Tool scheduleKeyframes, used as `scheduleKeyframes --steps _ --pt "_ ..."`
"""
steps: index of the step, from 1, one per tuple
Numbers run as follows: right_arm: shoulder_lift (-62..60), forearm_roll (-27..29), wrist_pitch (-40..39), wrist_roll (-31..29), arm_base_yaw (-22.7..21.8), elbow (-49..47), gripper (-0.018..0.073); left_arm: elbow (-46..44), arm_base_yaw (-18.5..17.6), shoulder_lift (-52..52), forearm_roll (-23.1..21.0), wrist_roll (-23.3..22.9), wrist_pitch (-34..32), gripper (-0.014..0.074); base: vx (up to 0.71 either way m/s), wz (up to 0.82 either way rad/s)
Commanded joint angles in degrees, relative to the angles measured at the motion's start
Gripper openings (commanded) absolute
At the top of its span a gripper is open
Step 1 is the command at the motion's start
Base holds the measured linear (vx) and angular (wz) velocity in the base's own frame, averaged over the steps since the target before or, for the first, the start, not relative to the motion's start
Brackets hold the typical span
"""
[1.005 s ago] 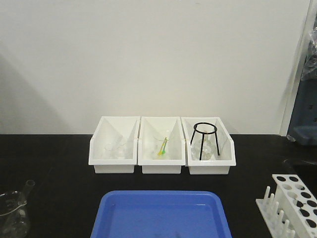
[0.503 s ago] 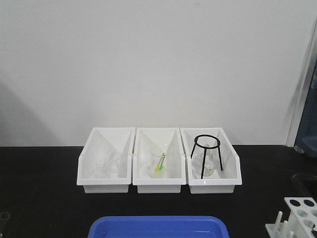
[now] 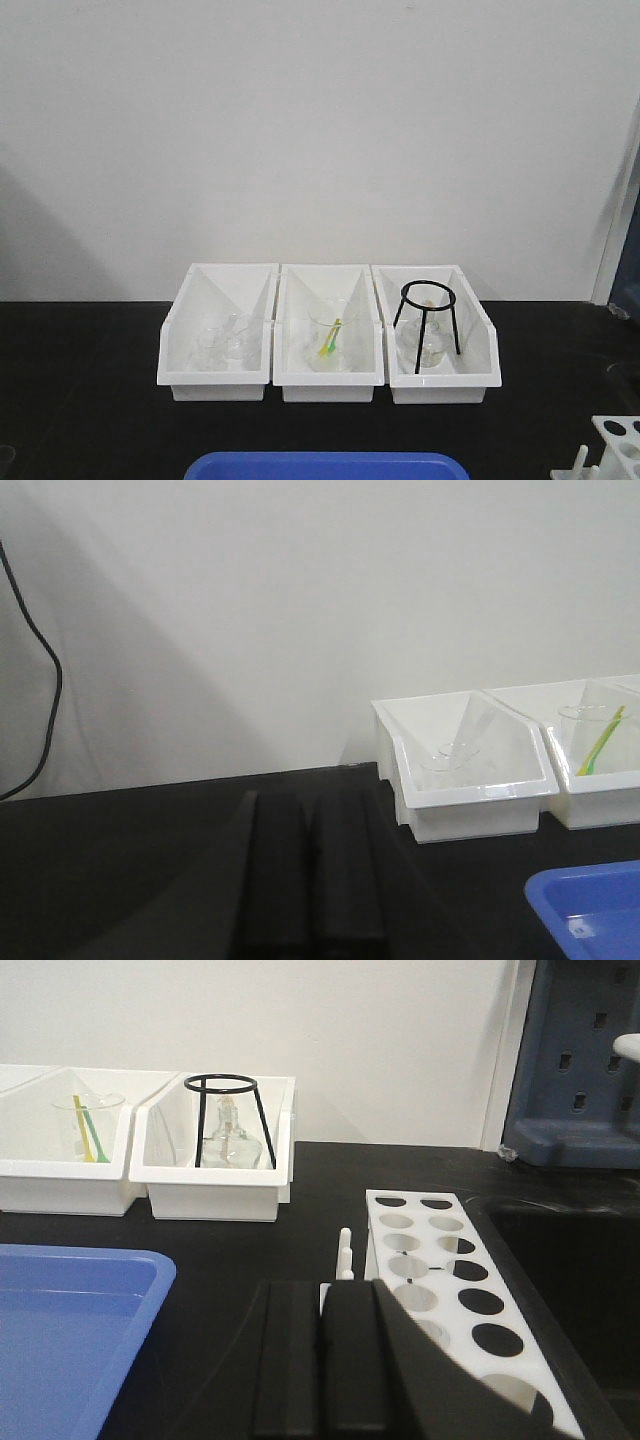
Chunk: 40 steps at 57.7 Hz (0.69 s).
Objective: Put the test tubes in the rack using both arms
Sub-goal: 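Reach the left gripper down to the glass test tube in the beaker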
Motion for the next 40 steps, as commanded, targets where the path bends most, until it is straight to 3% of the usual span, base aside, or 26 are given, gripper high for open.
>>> scheduleKeyframes --steps 1,29,40 --pt "0.0 -0.6 -4.7 0.0 0.0 0.6 -0.0008 1.6 0.1 1.3 -0.4 -0.2 -4.3 -0.0020 0.00 0.00" --pt "0.0 -0.6 -6.1 0.0 0.0 0.6 -0.0008 1.5 0.1 1.3 -0.4 -0.2 -5.2 -0.0020 0.00 0.00" --pt "0.0 -0.6 -12.3 0.0 0.0 0.6 -0.0008 1.5 0.1 1.3 -0.4 -0.5 -8.8 -0.0020 0.00 0.00"
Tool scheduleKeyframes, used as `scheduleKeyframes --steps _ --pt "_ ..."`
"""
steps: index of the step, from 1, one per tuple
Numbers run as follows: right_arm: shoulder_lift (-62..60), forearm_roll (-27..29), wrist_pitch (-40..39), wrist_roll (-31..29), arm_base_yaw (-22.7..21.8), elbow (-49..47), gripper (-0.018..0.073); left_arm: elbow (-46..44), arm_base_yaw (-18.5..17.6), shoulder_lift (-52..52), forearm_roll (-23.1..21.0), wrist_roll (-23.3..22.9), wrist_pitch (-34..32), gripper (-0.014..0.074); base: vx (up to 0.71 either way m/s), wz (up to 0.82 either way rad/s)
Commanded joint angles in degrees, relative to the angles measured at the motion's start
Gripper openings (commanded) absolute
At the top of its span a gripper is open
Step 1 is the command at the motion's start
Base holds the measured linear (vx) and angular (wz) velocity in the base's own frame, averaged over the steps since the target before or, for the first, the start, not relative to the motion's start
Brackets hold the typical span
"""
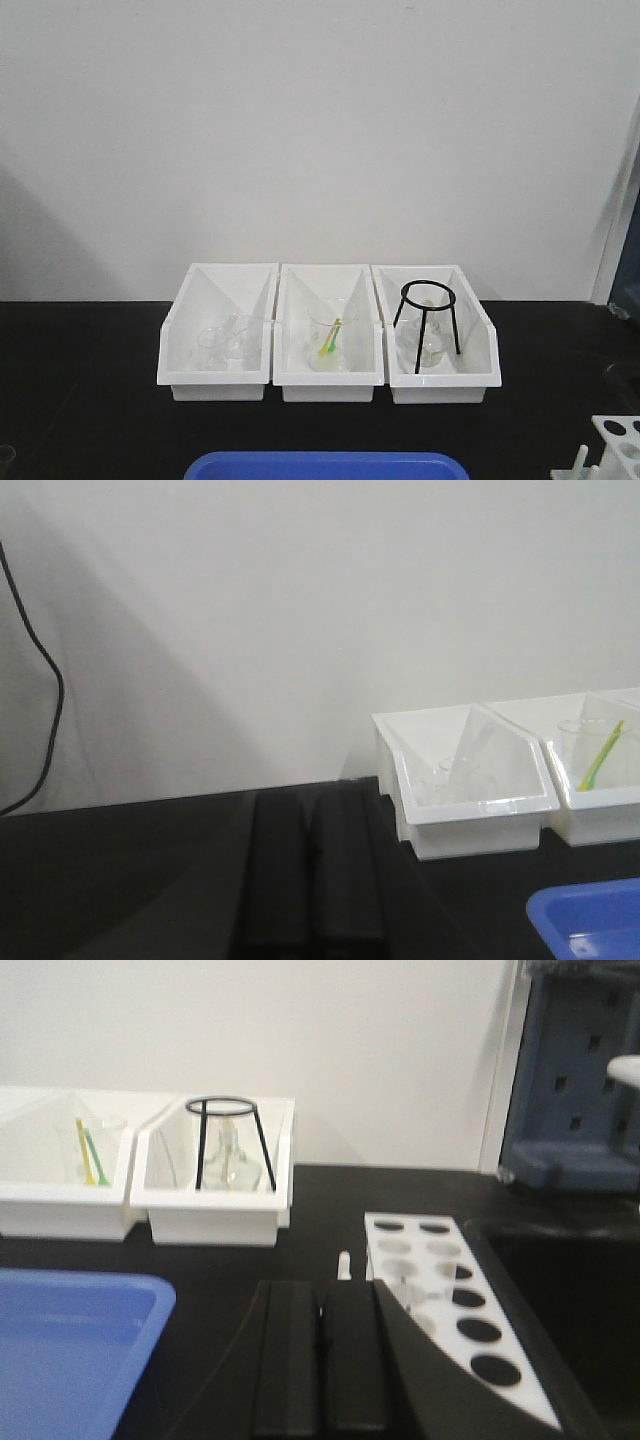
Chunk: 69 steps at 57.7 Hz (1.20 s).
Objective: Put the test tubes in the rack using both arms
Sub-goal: 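Reach the left gripper down to the glass test tube in the beaker, then close the left gripper on the test tube and lift it out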
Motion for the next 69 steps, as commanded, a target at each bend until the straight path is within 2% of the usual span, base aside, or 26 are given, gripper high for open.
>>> scheduleKeyframes --steps 1,5,10,20,25,35,40,50,54,61,69 --pt "0.0 -0.6 -9.5 0.0 0.0 0.6 -0.0008 1.5 0.1 1.3 -0.4 -0.5 -7.4 -0.0020 0.00 0.00" --pt "0.0 -0.5 -12.5 0.0 0.0 0.4 -0.0008 1.0 0.1 1.3 -0.4 -0.8 -9.4 -0.0020 0.00 0.00" --pt "0.2 -0.5 -11.4 0.2 0.0 -1.4 -0.0008 -1.2 0.1 1.3 -0.4 -0.7 -8.1 -0.0017 0.00 0.00" --pt "3.9 -0.9 -1.8 0.1 0.0 -9.5 -0.0008 -11.3 0.1 1.6 0.3 1.0 7.2 0.0013 0.00 0.00" --pt "6.9 -1.2 0.0 0.1 0.0 -13.8 -0.0004 -14.9 0.1 2.8 1.6 2.7 10.5 0.0041 0.00 0.00" --pt "13.0 -1.3 0.7 0.2 0.0 -16.2 0.0007 -16.2 0.1 7.3 2.8 2.7 12.8 0.0139 0.00 0.00" --pt "15.7 -1.3 0.7 0.2 0.0 -16.2 0.0036 -16.2 0.1 10.2 2.8 2.7 12.9 0.0242 0.00 0.00" --pt "20.5 -1.3 0.6 0.2 0.0 -16.2 0.0160 -16.1 0.0 16.1 2.7 2.7 12.6 0.0455 0.00 0.00" --pt "21.9 -1.3 0.6 0.2 0.0 -16.2 0.0253 -16.1 0.0 18.1 2.7 2.7 11.9 0.0515 0.00 0.00" --pt "23.0 -1.3 0.6 0.2 0.0 -16.2 0.0408 -16.1 0.0 21.8 2.8 2.9 9.4 0.0552 0.00 0.00" --pt "23.1 -1.3 0.3 0.2 0.0 -16.2 0.0520 -16.1 0.0 29.5 3.1 8.4 8.9 0.0552 0.00 0.00"
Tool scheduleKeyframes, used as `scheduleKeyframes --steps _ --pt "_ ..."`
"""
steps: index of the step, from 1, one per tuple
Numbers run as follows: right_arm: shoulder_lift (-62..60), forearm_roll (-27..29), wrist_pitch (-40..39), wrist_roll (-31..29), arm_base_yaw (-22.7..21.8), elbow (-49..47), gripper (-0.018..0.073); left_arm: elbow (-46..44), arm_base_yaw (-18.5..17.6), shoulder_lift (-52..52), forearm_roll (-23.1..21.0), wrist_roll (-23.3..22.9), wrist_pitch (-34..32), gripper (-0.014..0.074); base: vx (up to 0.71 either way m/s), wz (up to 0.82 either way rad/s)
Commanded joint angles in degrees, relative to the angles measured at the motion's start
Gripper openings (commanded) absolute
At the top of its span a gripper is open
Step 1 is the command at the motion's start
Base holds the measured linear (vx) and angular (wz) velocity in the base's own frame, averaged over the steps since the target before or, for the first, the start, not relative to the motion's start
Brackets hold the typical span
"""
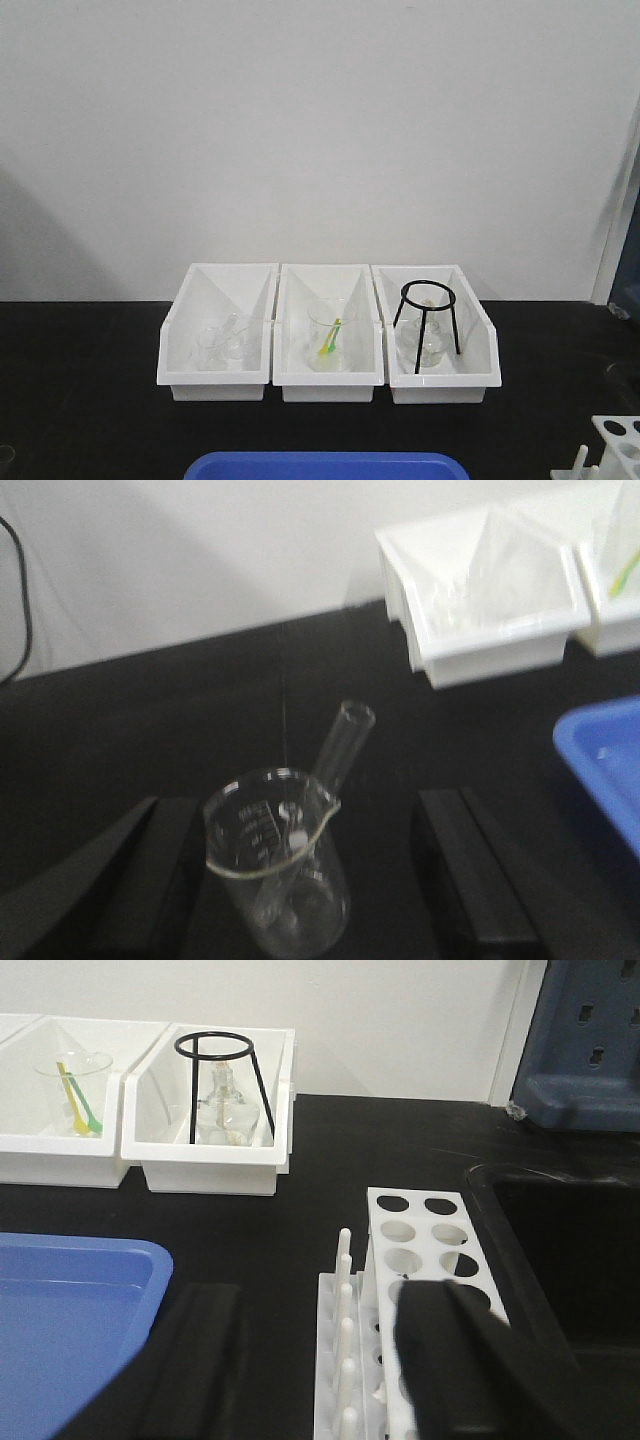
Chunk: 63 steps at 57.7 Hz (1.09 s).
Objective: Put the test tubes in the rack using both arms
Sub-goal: 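Close the left gripper on the test tube and lift it out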
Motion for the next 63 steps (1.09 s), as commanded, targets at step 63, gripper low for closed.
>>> scheduleKeyframes --steps 63 --pt "0.7 -1.5 -4.9 -1.8 0.0 -2.1 0.0533 -11.5 0.0 54.2 -4.9 18.3 -44.0 0.0552 0.00 0.00"
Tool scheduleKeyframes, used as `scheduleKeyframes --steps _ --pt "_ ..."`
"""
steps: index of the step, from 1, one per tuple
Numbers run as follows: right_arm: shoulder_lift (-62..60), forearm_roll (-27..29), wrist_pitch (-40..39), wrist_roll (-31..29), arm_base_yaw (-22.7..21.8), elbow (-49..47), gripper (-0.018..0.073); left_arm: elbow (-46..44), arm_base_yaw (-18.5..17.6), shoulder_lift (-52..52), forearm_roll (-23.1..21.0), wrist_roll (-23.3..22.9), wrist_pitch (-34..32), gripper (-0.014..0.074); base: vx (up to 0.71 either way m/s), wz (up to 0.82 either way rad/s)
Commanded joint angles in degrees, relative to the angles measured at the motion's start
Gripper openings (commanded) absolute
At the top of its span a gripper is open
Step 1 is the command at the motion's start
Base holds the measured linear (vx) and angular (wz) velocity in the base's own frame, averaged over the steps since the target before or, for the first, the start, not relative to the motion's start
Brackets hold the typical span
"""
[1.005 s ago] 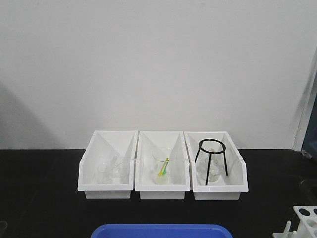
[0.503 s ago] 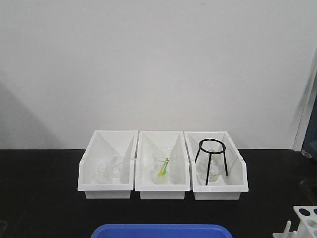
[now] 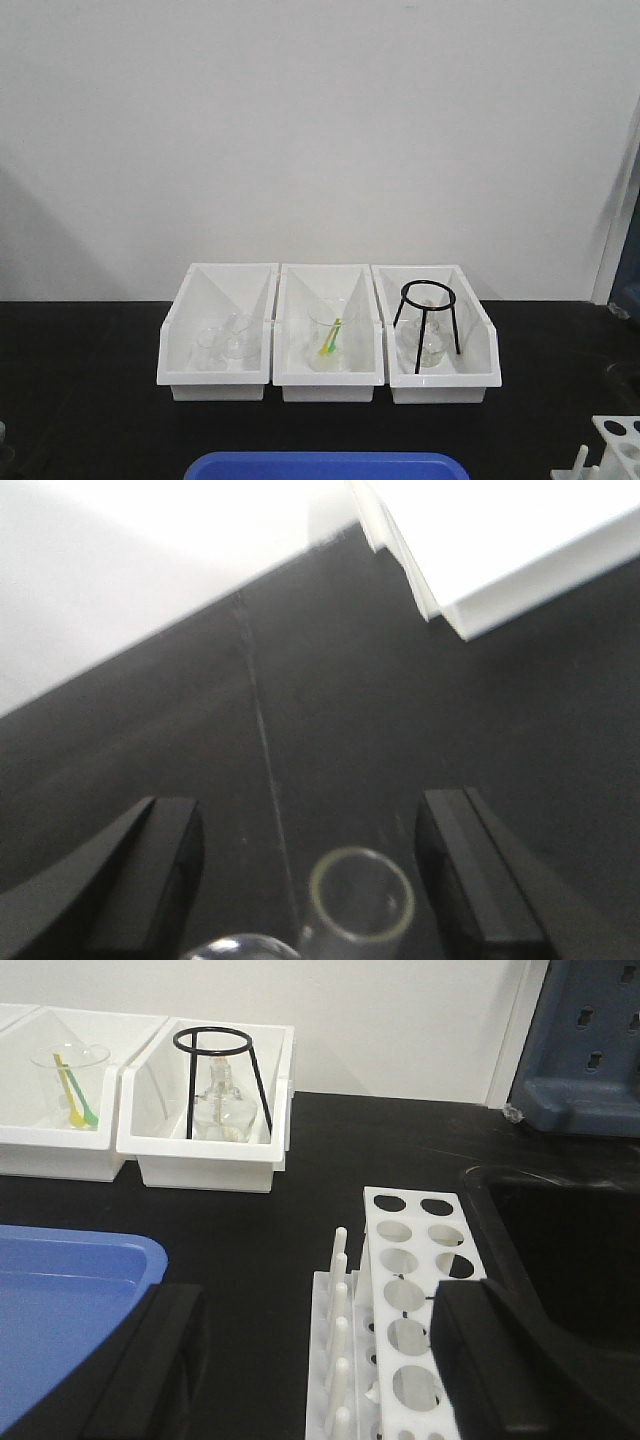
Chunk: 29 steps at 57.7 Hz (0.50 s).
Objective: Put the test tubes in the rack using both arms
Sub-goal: 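Close the left gripper on the test tube and lift it out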
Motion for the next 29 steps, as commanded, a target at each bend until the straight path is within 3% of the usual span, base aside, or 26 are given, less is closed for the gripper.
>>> scheduleKeyframes --steps 1,29 --pt "0.6 -0.8 -4.9 -1.1 0.0 -2.1 0.0533 -1.7 0.0 -0.2 -0.8 0.1 -5.0 0.0552 0.00 0.00" --pt "0.6 -0.8 -6.9 -1.7 0.0 -2.1 0.0533 -1.7 0.0 1.5 -0.8 0.1 -4.8 0.0517 0.00 0.00"
